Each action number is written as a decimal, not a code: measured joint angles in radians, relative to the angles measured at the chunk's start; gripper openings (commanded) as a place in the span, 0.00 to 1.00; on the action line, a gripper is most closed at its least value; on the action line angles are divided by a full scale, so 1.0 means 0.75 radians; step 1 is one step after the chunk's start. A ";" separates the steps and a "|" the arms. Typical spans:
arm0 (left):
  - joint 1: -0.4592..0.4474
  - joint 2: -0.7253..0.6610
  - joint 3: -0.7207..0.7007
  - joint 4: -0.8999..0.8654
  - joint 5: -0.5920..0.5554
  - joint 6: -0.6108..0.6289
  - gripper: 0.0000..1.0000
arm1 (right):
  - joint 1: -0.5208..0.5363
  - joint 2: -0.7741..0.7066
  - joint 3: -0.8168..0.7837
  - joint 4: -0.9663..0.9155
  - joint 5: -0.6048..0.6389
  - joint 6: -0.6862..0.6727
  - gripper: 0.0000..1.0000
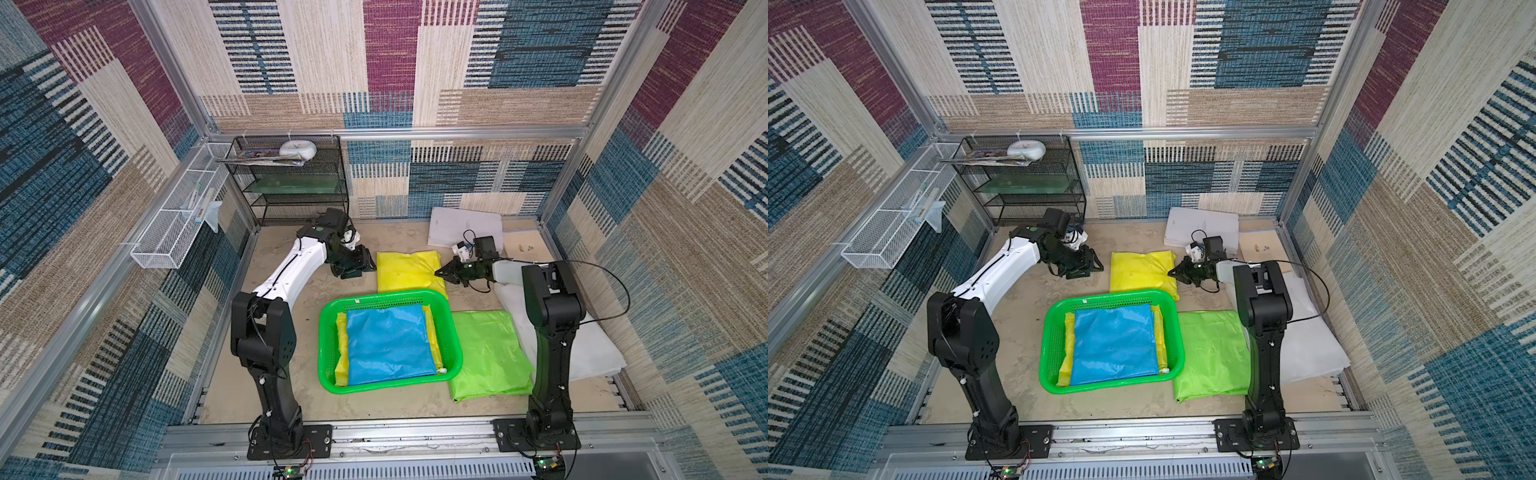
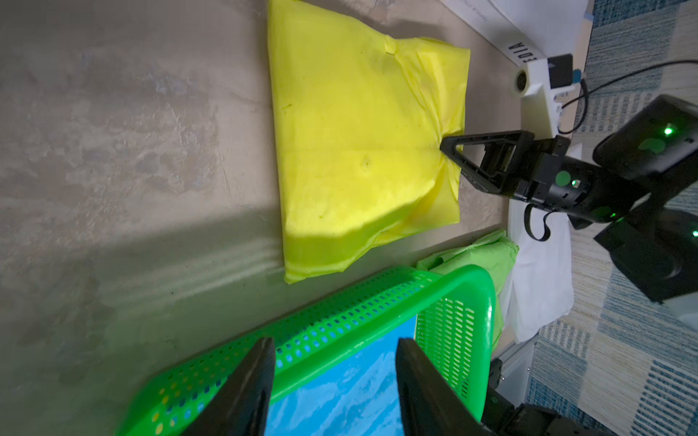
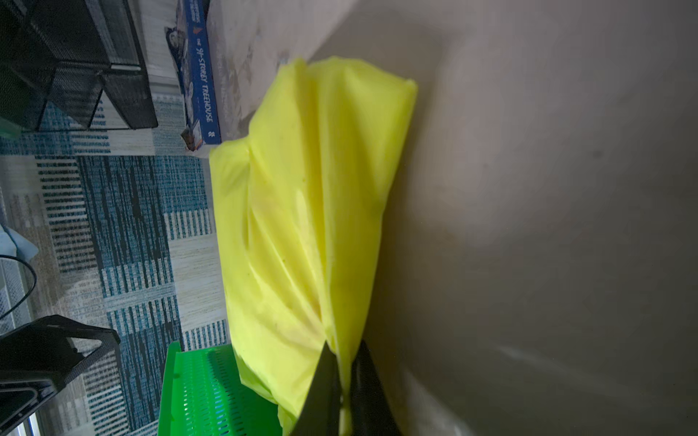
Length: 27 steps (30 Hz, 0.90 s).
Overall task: Put the folded raincoat in the basket
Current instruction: Pick up the raincoat from the center of the board.
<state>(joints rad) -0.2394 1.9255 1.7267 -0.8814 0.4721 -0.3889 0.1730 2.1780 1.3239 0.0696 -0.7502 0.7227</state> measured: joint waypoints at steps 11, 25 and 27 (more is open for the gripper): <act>0.070 0.320 0.250 0.017 0.003 0.163 0.63 | 0.074 0.093 0.123 0.112 0.055 0.191 0.00; 0.102 0.581 0.272 0.126 0.176 0.274 0.57 | 0.078 0.129 0.165 0.059 0.052 0.152 0.00; 0.100 0.577 0.238 0.172 0.222 0.266 0.55 | 0.078 0.133 0.169 0.053 0.051 0.148 0.00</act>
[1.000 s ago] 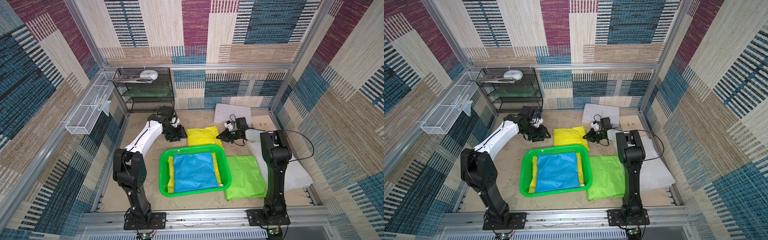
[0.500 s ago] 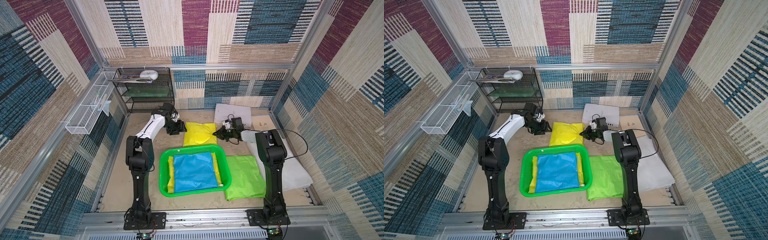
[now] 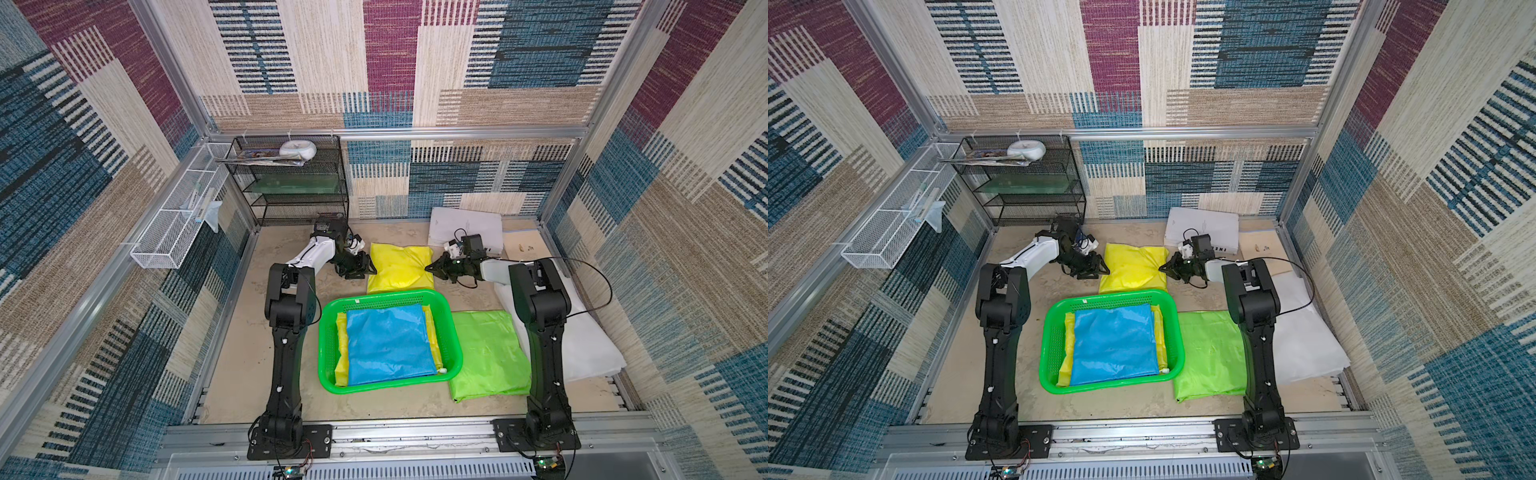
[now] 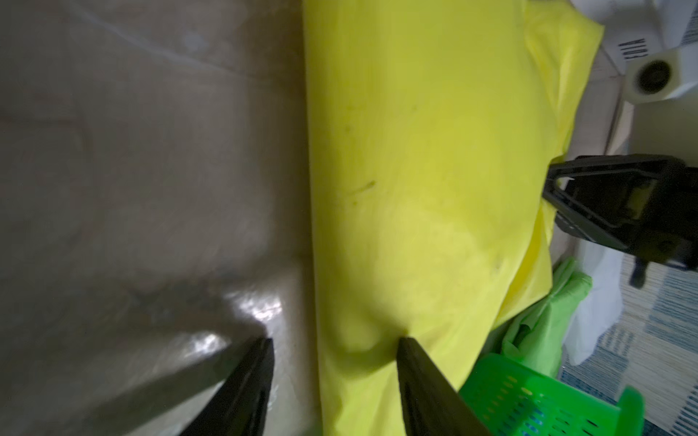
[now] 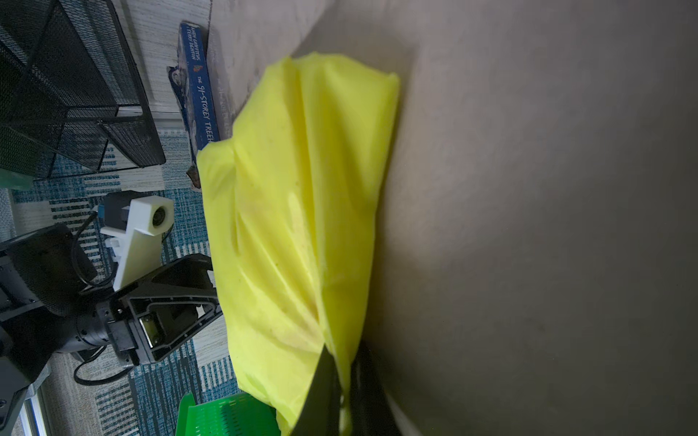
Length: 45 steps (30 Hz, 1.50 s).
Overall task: Put the folded raincoat in the basket
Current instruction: Pick up the raincoat from the center of the board.
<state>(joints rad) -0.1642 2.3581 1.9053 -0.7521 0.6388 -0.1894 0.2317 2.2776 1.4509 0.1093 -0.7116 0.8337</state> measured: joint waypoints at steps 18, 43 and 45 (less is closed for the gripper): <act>-0.007 -0.027 -0.025 0.102 0.026 -0.087 0.00 | 0.006 0.015 0.094 -0.111 0.000 -0.100 0.00; -0.013 -0.817 -0.200 -0.210 -0.119 -0.260 0.00 | 0.062 -0.471 0.213 -0.489 -0.143 -0.245 0.00; -0.024 -0.957 -0.364 -0.205 -0.117 -0.297 0.00 | 0.077 -0.571 0.100 -0.518 -0.174 -0.255 0.00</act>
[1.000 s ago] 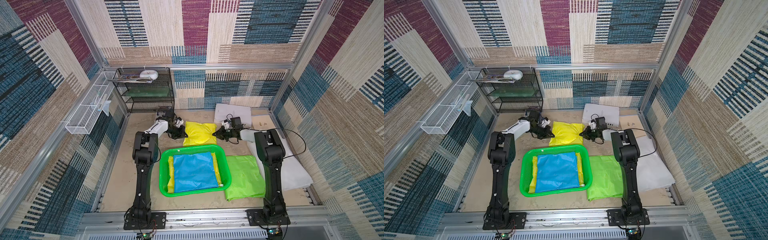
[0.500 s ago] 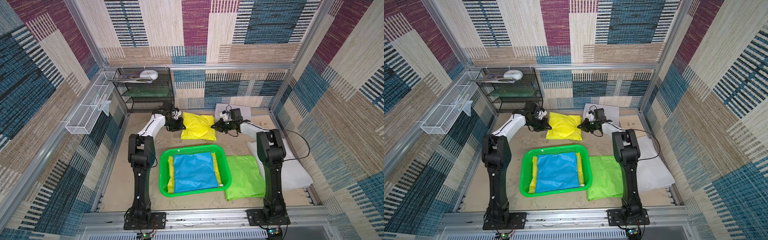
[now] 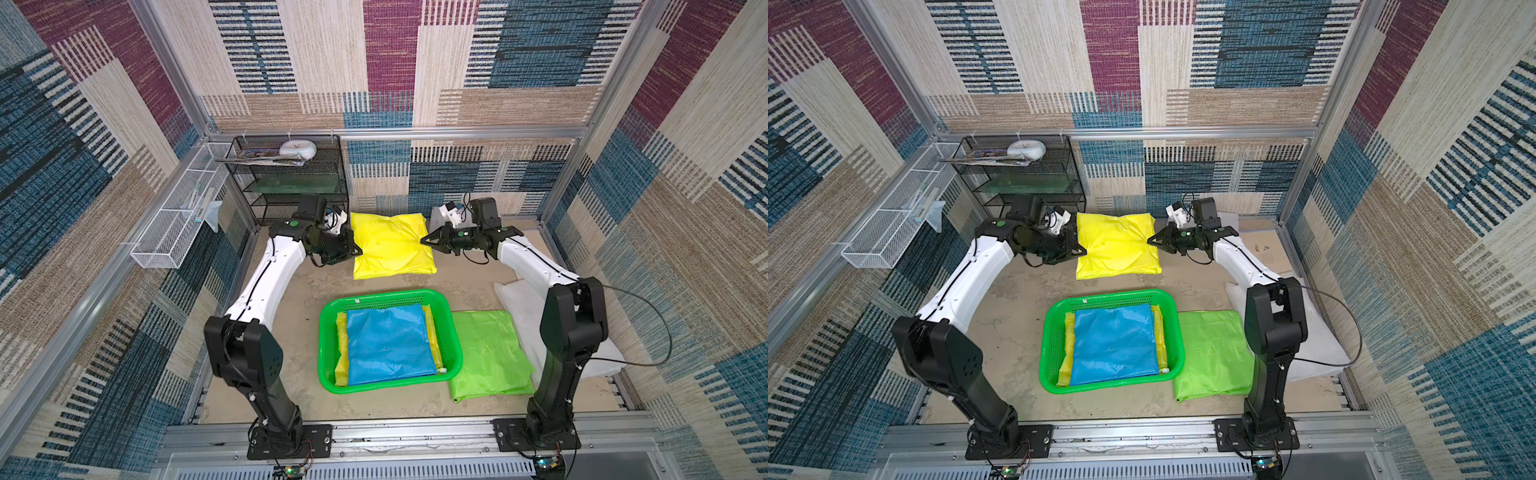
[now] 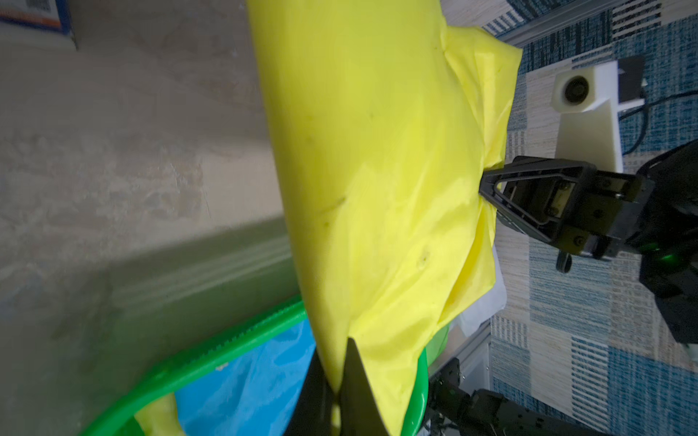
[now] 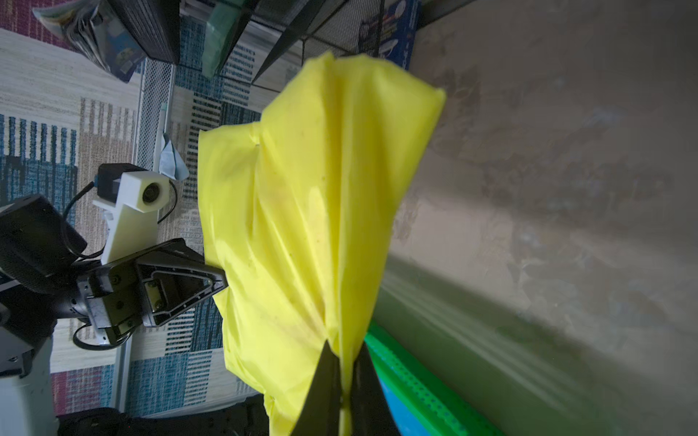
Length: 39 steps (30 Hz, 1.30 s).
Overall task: Put the folded raincoat in the basket
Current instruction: Pick up the raincoat from the center of the board, then place the raincoat in the basket.
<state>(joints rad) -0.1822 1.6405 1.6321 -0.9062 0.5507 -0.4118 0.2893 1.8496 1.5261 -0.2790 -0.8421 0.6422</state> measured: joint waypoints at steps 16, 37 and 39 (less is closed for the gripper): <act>-0.210 -0.731 -1.098 0.146 -0.047 -0.288 0.00 | 0.249 -0.514 -0.790 -0.058 0.095 -0.046 0.00; -0.240 -0.644 -1.209 0.290 -0.214 -0.317 0.28 | 0.383 -0.461 -0.907 0.091 0.330 -0.023 0.10; -0.239 -0.629 -1.203 0.269 -0.265 -0.319 0.46 | 0.381 -0.461 -0.907 0.089 0.367 -0.023 0.25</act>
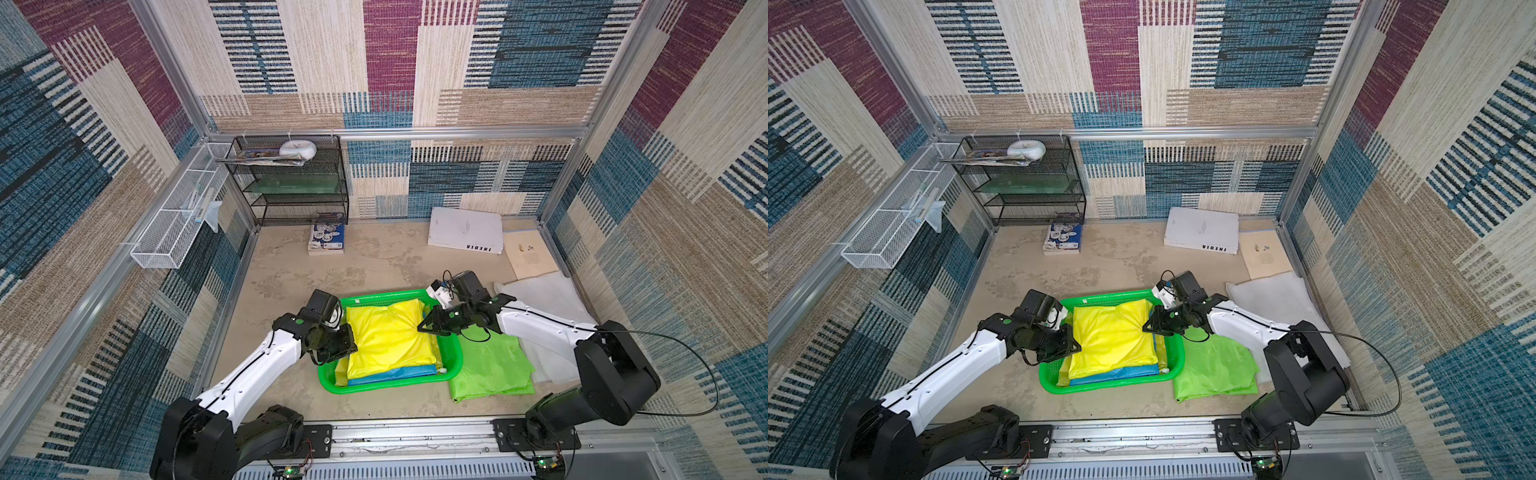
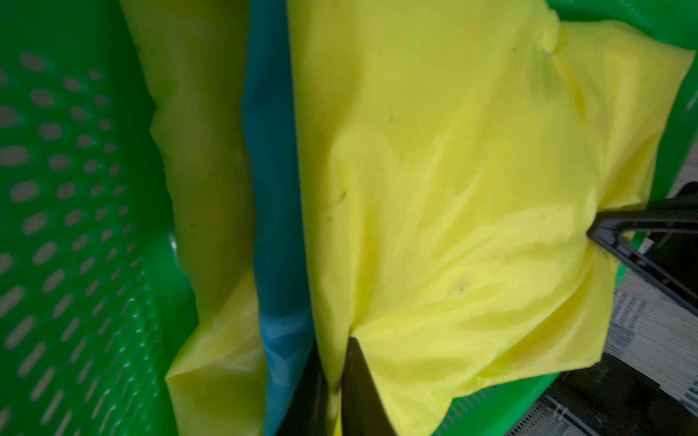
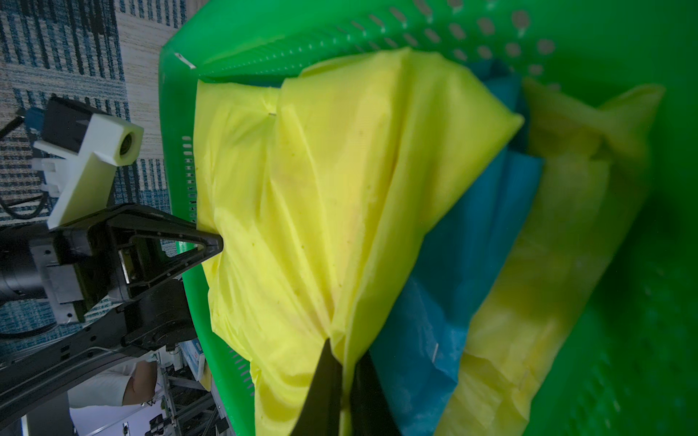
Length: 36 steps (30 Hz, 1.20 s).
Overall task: Put the folded raincoat in the basket
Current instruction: Place the raincoat in the basket.
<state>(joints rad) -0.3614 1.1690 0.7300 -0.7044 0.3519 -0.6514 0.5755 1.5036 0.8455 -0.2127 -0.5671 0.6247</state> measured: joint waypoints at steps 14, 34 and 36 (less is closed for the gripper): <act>0.000 -0.082 0.242 -0.239 -0.110 0.011 0.47 | 0.011 -0.023 0.047 -0.094 0.017 -0.014 0.43; -0.182 0.038 0.302 -0.160 0.053 0.020 0.03 | 0.048 -0.017 0.221 -0.202 0.148 -0.073 0.30; -0.234 0.065 0.307 -0.137 0.052 0.023 0.00 | 0.049 -0.009 0.244 -0.199 0.147 -0.077 0.21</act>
<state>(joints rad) -0.5369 1.2175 0.9600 -0.8074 0.3908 -0.6342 0.6125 1.4971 1.0286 -0.3618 -0.4568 0.5667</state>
